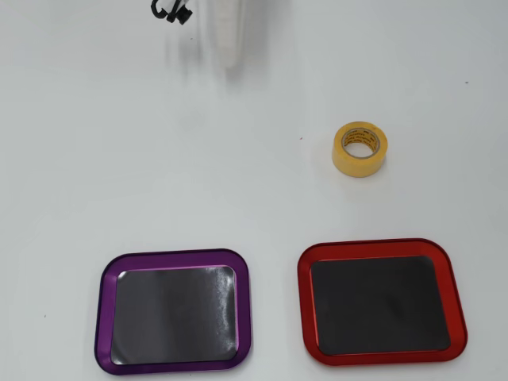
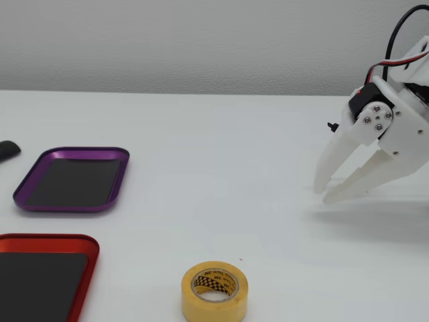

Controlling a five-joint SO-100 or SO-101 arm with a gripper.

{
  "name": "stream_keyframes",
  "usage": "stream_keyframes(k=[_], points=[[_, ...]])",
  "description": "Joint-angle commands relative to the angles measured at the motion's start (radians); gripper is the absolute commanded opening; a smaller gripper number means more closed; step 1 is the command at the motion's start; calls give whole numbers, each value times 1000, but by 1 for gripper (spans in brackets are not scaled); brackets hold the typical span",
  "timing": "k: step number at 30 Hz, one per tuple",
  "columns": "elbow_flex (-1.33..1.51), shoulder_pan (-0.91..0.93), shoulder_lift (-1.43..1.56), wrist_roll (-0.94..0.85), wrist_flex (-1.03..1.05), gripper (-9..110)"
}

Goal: Grasp a tape and put it in the right purple dish.

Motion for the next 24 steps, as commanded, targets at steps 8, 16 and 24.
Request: stream_keyframes(k=[8,16,24], points=[[12,12,74,-6,-57,0],[-5,14,71,-9,-69,0],[-354,-112,-210,-69,-92,2]])
